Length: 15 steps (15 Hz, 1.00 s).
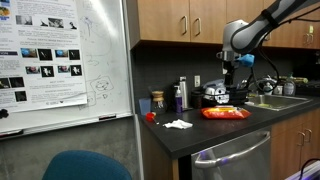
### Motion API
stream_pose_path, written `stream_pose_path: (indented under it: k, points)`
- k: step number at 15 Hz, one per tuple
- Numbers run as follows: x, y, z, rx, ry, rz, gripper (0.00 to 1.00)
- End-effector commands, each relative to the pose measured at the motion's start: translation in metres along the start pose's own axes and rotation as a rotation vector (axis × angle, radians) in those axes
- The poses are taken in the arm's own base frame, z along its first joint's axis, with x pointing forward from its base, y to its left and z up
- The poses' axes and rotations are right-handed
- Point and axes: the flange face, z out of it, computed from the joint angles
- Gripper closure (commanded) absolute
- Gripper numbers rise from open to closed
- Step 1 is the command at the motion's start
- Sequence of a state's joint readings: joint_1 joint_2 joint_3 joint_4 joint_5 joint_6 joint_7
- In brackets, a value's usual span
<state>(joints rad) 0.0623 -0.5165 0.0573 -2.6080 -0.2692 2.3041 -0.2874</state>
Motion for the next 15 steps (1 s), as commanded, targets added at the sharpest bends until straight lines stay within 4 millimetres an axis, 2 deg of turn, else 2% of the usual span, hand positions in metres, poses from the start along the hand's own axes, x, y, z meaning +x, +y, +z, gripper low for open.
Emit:
stream_pose_path:
  k: [1,8,12,15]
  points:
    - [0.011,0.009,0.014,0.009,0.031,-0.118,0.00]
    - [0.016,0.035,0.048,-0.033,0.053,-0.313,0.00]
    - [0.021,0.041,0.067,-0.062,0.086,-0.337,0.00]
    - [0.017,0.035,0.067,-0.042,0.082,-0.308,0.00]
